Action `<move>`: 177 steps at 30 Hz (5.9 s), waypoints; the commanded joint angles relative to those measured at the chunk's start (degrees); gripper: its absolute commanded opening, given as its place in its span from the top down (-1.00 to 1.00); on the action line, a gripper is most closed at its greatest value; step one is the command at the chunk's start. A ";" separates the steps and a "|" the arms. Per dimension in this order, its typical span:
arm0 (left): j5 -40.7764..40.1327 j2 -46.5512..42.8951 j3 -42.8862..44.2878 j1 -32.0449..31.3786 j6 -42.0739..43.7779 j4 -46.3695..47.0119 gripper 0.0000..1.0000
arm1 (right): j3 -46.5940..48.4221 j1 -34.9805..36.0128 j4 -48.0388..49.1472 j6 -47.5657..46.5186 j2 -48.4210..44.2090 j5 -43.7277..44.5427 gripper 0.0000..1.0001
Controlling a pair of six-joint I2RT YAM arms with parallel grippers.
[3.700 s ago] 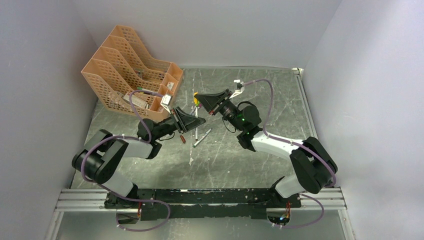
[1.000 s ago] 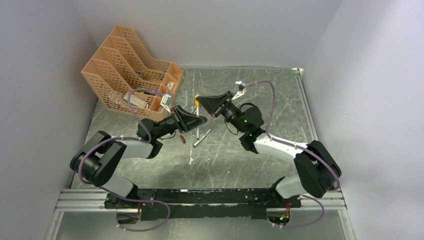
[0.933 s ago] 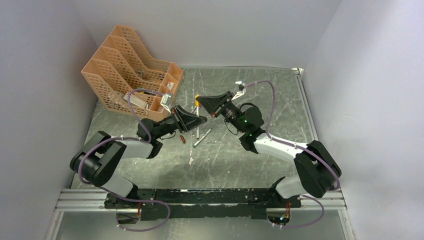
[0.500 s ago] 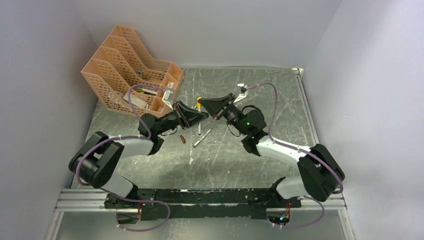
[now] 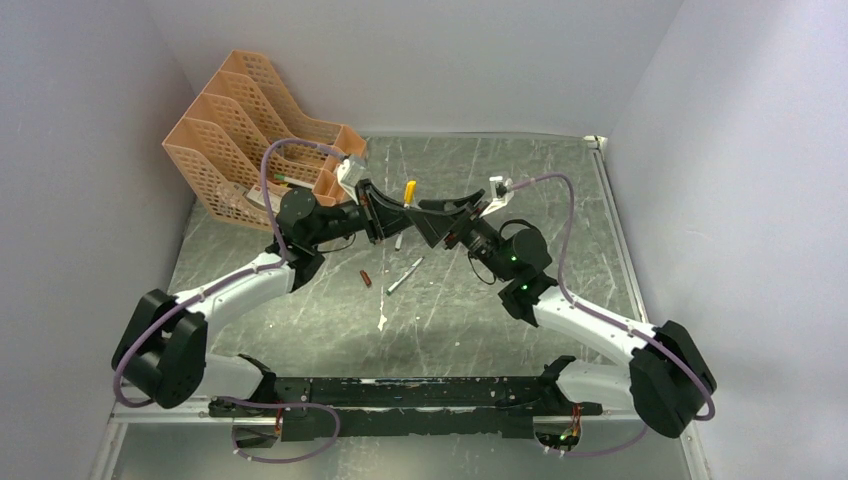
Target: Insert the pens into the pen caps
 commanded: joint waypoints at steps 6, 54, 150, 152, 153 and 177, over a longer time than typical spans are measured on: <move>-7.96 -4.00 6.38 -2.69 25.57 -31.26 0.86 | 3.32 0.04 -11.41 -8.21 -4.94 4.69 -0.21; -6.90 -2.10 20.00 -5.57 25.77 -25.39 0.86 | 2.88 2.64 -22.84 -3.21 4.12 -4.25 1.00; -45.79 22.32 6.07 -18.42 27.16 -46.38 0.08 | -9.44 1.19 -42.66 6.10 -25.83 33.10 0.89; -45.66 21.93 5.94 -18.52 26.71 -45.99 0.04 | -9.35 1.12 -42.78 5.98 -25.97 33.14 0.89; -45.21 21.31 5.68 -18.52 26.52 -45.37 -0.02 | -9.35 1.19 -42.87 5.87 -26.10 33.22 0.89; -46.21 26.09 10.81 -18.86 25.85 -48.88 -0.11 | -10.19 1.13 -42.96 6.25 -25.41 32.86 0.89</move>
